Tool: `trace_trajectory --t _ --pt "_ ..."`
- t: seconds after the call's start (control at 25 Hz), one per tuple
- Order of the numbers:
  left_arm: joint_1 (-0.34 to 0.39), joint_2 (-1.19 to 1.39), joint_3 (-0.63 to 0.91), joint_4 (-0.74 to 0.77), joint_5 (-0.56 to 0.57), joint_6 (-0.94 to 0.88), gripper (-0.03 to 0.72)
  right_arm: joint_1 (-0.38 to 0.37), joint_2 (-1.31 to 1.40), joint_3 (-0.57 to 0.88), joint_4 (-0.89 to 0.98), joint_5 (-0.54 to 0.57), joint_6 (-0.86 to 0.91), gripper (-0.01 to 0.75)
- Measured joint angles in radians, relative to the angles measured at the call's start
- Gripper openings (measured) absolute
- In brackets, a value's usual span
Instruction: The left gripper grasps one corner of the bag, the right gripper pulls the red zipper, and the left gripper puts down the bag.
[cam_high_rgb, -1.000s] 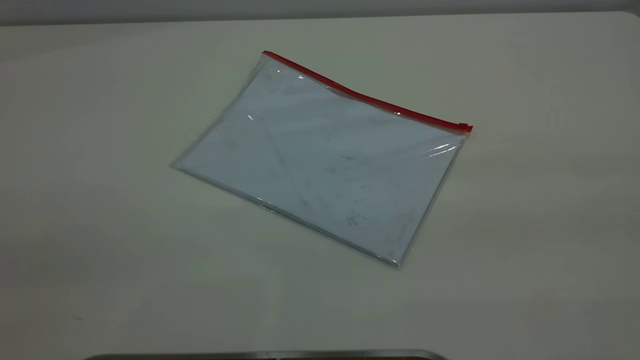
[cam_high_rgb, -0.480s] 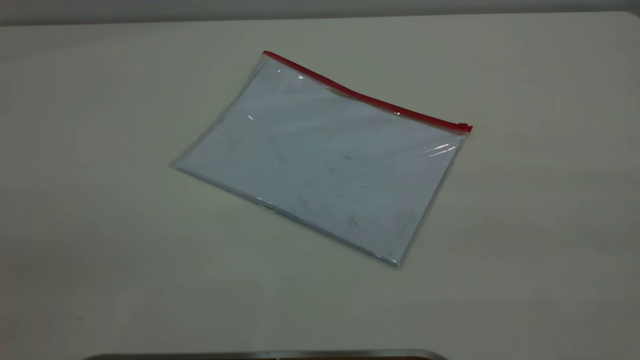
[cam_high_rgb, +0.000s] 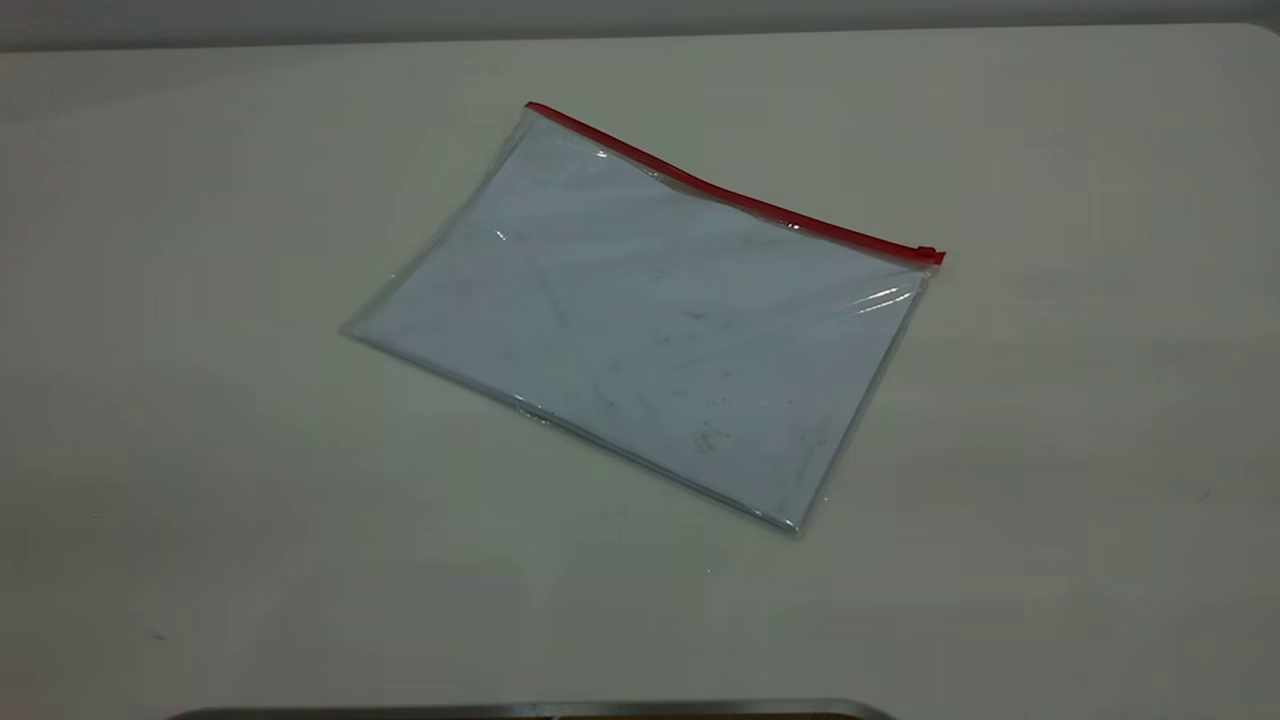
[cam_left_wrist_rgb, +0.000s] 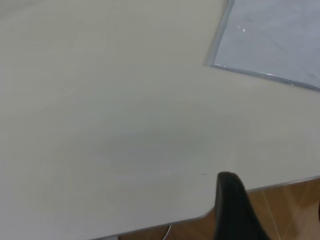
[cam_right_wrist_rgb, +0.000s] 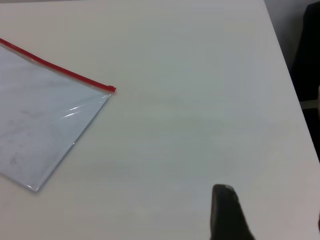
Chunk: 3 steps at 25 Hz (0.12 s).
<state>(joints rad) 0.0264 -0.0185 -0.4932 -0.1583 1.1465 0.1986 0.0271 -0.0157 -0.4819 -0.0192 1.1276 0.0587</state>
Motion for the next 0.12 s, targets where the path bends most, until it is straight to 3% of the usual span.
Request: trace_trajectory --t 0.12 --pt "0.0 0.0 0.0 0.0 0.0 0.0 0.465 0.0 0.0 0.0 0.0 0.0 0.0 0.47"
